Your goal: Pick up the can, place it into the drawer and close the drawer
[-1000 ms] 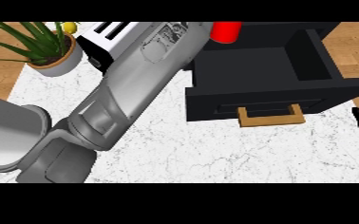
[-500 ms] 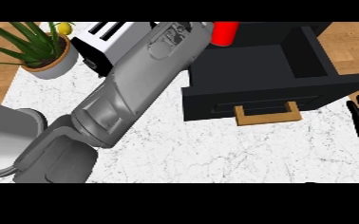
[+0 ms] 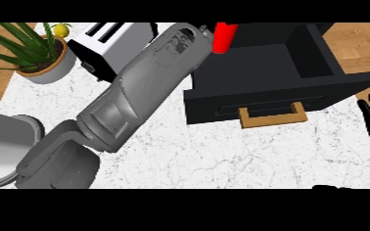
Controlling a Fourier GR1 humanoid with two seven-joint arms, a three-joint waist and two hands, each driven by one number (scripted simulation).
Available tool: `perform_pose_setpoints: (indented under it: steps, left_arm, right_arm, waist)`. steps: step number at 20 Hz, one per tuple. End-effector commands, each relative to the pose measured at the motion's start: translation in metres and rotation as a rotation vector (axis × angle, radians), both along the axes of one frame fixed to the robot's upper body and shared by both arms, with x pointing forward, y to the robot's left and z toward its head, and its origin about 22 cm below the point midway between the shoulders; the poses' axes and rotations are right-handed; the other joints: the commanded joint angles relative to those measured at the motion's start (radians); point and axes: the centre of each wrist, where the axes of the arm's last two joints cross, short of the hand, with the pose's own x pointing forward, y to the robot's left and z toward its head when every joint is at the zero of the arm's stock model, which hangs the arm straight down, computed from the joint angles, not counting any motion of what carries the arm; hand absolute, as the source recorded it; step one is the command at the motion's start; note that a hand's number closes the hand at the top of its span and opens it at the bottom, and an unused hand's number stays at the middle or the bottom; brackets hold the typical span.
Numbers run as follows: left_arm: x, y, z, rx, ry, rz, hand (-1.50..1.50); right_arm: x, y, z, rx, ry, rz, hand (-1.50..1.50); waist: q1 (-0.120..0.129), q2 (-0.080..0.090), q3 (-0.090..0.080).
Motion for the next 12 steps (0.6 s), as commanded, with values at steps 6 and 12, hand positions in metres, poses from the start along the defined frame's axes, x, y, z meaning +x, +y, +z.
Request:
perform_pose_setpoints:
  steps: [6, 12]
  left_arm:
    - [0.001, 0.002, -0.014, 0.046, -0.008, 0.046, -1.5]
    - [0.002, 0.01, -0.03, 0.039, -0.016, 0.081, -1.5]
  right_arm:
    - [0.017, 0.011, 0.013, 0.011, -0.011, 0.0, -1.5]
    - [0.026, -0.008, 0.001, -0.006, -0.025, 0.019, -1.5]
  waist:
    - [-0.008, 0.004, -0.001]
    - [-0.015, 0.012, 0.001]
